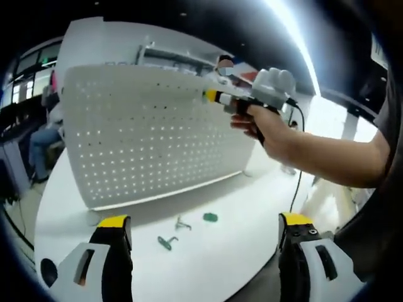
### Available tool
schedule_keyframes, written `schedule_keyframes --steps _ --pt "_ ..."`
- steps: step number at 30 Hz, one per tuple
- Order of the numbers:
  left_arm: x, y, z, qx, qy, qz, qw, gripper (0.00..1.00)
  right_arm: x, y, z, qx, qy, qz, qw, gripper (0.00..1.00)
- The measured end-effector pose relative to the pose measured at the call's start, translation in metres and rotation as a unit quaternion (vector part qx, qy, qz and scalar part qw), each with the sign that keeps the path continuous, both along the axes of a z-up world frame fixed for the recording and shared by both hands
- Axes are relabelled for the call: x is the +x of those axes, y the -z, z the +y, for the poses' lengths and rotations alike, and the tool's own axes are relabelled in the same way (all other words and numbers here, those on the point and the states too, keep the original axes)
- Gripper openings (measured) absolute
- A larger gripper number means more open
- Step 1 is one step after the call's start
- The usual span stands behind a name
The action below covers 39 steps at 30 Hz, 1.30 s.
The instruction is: Insert the hook assembly into the mounting plate slot until the hook locks in place.
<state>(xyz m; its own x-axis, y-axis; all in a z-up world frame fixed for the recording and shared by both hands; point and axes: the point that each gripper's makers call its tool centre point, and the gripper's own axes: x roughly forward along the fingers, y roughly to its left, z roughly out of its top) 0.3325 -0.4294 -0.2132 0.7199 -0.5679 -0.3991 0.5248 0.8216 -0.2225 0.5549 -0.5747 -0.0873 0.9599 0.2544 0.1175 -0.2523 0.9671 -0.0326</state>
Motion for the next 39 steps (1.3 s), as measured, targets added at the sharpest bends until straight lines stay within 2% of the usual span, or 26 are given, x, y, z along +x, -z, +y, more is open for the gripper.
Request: schedule_keyframes --steps 10,18,25,29,34,39 --pt "0.004 0.004 0.003 0.004 -0.005 0.004 1.0000 0.98 0.010 0.001 -0.008 -0.002 0.026 -0.009 0.9996 0.00" --pt "0.006 0.005 0.007 0.007 -0.010 0.007 0.9999 0.98 0.010 0.005 -0.009 0.003 0.029 -0.012 0.9995 0.00" --pt "0.006 0.006 0.008 0.008 -0.011 0.008 0.9999 0.97 0.012 0.009 -0.009 0.004 0.033 -0.005 0.9994 0.00" --pt "0.006 0.006 0.008 0.008 -0.010 0.008 0.9999 0.97 0.015 0.011 -0.010 0.023 0.033 0.009 0.9992 0.00" --pt "0.005 0.006 0.007 0.006 -0.010 0.009 0.9999 0.96 0.017 0.012 -0.011 0.018 0.035 0.014 0.9991 0.00" --pt "0.004 0.008 0.007 0.004 -0.011 0.011 0.9999 0.96 0.018 0.013 -0.010 -0.005 0.037 0.014 0.9992 0.00"
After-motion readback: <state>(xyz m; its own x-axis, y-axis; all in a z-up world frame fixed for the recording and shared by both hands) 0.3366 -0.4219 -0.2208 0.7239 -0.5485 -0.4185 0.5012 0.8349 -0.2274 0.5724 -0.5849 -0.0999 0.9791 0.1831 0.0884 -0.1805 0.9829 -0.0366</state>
